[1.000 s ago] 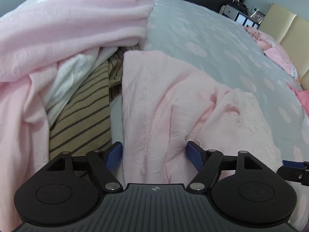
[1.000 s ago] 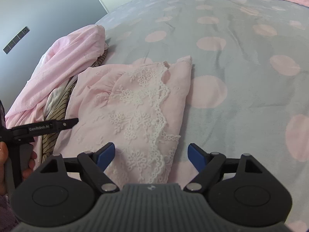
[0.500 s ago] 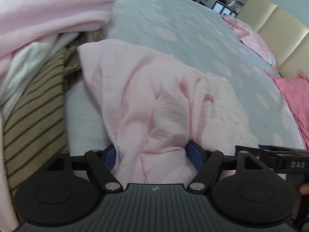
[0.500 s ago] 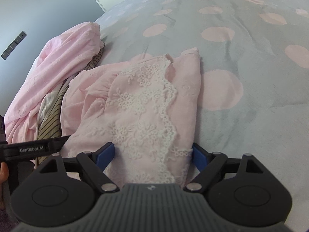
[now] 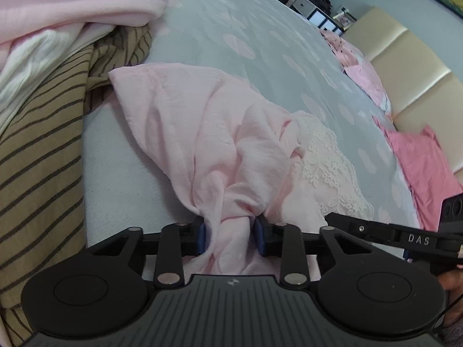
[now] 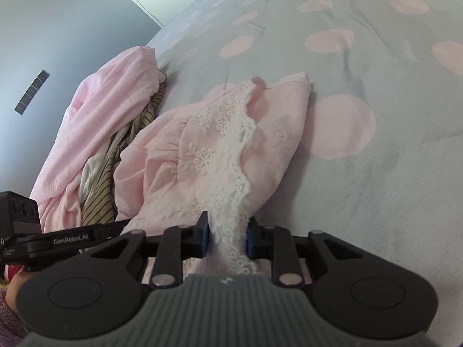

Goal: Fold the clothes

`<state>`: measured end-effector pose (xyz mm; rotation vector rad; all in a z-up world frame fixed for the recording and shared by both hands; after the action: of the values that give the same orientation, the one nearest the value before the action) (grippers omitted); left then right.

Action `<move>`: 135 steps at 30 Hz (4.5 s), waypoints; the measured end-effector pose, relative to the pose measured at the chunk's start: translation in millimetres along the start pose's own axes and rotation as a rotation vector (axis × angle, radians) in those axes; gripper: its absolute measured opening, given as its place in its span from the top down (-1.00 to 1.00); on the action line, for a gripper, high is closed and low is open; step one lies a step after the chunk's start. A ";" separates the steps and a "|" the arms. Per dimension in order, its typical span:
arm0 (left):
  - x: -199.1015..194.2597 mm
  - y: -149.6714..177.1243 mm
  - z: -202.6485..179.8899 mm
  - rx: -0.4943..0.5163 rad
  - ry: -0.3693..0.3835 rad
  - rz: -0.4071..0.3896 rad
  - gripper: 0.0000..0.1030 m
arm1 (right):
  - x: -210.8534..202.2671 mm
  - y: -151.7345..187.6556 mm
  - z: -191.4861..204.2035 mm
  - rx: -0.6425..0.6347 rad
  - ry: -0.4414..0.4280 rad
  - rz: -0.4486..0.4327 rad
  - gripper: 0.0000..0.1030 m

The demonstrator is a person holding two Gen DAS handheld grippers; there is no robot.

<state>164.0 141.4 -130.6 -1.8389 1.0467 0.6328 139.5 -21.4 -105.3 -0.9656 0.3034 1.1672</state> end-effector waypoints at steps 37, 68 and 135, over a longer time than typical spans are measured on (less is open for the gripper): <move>17.5 -50.6 -301.5 0.533 0.240 -0.002 0.70 | -242.1 -14.0 -75.6 0.231 0.143 -0.479 0.60; 293.1 -34.8 -535.6 1.042 0.470 0.363 0.70 | -301.2 -36.1 -291.9 0.734 0.567 -0.720 0.61; 231.8 71.5 -357.9 0.034 0.432 0.182 0.20 | -366.9 -2.7 -402.0 0.909 0.278 -0.558 -0.54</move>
<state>220.8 -285.1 -173.2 -1.9097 1.5101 0.3216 98.7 -564.0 -97.2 -0.3455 0.6651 0.2929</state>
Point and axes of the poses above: each gripper's, at about its wrist camera, not at the fingertips, and x roughly the way its jaws point, z to its left, y to its underside, the point moved 6 cm from there along x, roughly the way its jaws point, and after that the axes turned 2 degrees about -y, right-handed, at the moved point
